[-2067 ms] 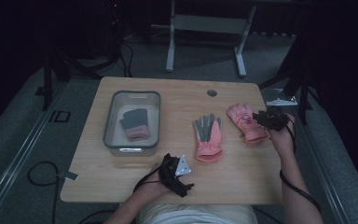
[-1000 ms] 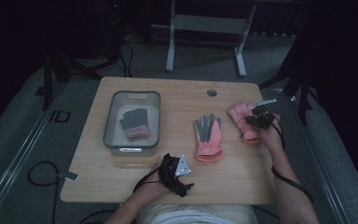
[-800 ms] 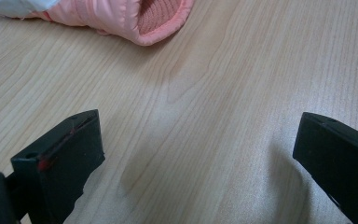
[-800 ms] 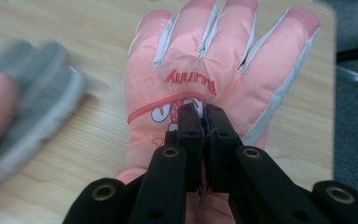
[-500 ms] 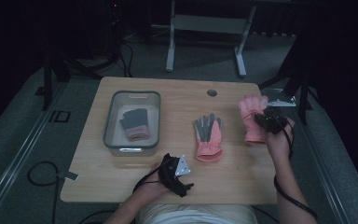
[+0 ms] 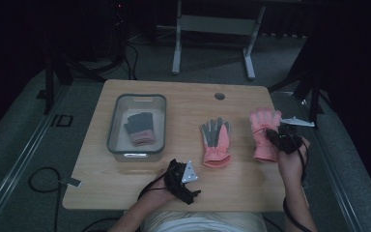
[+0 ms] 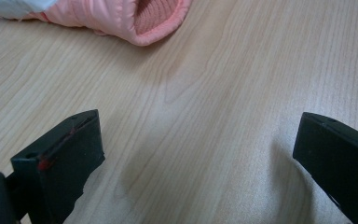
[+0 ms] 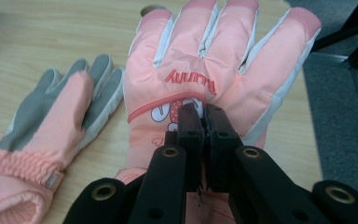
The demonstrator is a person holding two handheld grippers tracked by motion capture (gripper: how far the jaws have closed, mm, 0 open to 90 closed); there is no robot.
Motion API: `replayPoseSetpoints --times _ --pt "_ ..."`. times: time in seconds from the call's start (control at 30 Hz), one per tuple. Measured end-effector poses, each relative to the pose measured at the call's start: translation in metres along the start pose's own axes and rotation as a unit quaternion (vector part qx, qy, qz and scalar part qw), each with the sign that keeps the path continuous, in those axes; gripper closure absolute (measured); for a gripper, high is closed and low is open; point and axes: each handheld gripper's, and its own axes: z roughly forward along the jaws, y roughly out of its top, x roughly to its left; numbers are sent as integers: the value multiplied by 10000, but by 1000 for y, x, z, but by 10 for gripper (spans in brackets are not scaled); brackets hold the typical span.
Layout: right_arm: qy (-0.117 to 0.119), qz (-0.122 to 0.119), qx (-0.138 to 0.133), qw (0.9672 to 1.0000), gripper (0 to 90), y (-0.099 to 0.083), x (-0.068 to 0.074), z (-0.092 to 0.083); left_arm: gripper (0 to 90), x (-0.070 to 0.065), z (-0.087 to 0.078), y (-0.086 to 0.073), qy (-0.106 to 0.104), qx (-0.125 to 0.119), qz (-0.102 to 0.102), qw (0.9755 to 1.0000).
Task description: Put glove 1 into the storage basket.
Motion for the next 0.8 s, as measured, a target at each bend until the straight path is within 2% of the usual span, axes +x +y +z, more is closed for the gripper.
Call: replayPoseSetpoints --times 0.07,0.33,0.4,0.47,0.57,0.6,0.67,0.8 --pt "36 29 117 9999 864 -8 1 9 11 0 0 0 -5 -9 -7 10000" --pt "69 -44 287 9996 862 -15 4 30 11 -1 1 0 -11 -3 0 10000" --pt "104 -129 378 9991 863 -16 3 42 11 -1 1 0 -8 -10 7 10000" --pt "111 -166 404 9990 862 -17 3 46 11 -1 1 0 -6 -5 12 10000" --pt "75 -188 603 9980 861 -22 0 64 11 -1 1 0 -14 -17 3 10000" --pt "75 -188 603 9980 861 -22 0 64 11 -1 0 0 -16 -16 -8 10000" --pt "158 -205 686 9973 852 -28 -2 76 11 -1 0 0 -11 -4 -7 10000" --pt "206 -265 697 9970 824 -29 -2 78 11 -1 0 0 -15 -8 -9 10000"
